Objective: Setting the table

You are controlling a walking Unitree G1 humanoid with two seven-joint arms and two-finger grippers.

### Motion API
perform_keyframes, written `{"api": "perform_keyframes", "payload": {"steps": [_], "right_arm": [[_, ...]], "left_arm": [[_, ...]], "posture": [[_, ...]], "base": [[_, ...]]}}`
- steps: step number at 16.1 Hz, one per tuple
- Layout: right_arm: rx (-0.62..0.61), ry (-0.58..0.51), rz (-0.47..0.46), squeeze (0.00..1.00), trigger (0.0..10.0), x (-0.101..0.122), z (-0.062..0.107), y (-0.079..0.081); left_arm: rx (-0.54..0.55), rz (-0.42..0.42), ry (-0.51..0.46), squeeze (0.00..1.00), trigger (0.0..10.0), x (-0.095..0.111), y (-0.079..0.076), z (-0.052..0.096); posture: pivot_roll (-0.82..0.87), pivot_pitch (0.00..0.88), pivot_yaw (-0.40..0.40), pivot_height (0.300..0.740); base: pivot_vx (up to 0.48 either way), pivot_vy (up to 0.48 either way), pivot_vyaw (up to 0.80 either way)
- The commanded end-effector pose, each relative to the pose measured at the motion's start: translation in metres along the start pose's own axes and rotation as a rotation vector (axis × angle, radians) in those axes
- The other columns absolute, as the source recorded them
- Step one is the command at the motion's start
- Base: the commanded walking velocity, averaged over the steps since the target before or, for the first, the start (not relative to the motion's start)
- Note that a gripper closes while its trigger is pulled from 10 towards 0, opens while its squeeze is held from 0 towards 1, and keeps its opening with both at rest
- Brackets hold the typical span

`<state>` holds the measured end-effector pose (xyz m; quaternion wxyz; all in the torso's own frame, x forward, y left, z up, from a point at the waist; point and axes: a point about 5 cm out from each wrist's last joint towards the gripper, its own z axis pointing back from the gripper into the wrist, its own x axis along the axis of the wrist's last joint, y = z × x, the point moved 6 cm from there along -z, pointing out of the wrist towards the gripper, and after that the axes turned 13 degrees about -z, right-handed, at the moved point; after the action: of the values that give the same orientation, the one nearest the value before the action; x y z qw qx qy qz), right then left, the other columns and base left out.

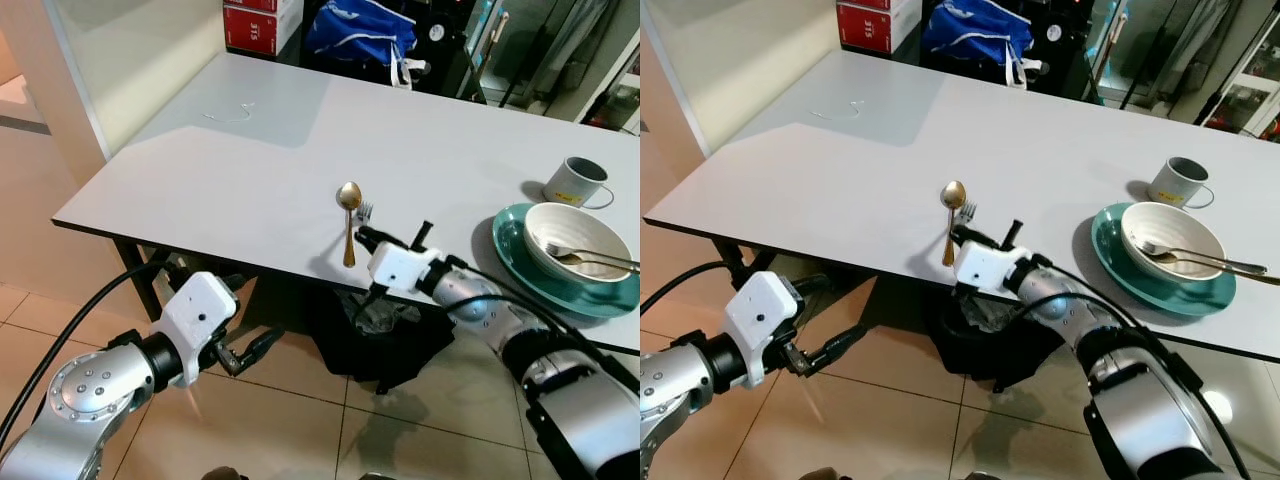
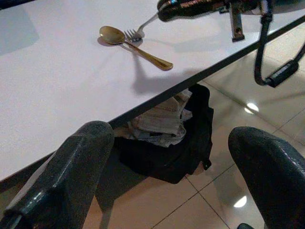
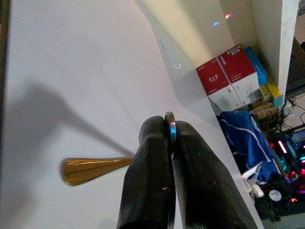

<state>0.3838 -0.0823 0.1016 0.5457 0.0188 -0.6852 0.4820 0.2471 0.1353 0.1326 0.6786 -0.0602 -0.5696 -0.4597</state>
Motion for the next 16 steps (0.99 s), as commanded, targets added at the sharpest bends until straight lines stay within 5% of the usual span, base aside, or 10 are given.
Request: {"api": "perform_keyframes", "payload": {"steps": [1, 16], "right_arm": [[-0.015, 0.034, 0.023, 0.00, 10.0, -0.006, 0.003, -0.010], [0.046, 0.147, 0.026, 0.00, 10.0, -0.023, 0.009, -0.015]], "left_arm": [[-0.008, -0.014, -0.017, 0.00, 10.0, 0.008, -0.002, 0.001], [-0.041, 0.001, 0.034, 0.00, 10.0, 0.005, -0.013, 0.018]], "posture": [[0.12, 0.063, -0.112, 0.740], [0.16, 0.144, -0.117, 0.740]], "base": [[0.000, 0.000, 0.00], [0.000, 0.000, 0.00]]}}
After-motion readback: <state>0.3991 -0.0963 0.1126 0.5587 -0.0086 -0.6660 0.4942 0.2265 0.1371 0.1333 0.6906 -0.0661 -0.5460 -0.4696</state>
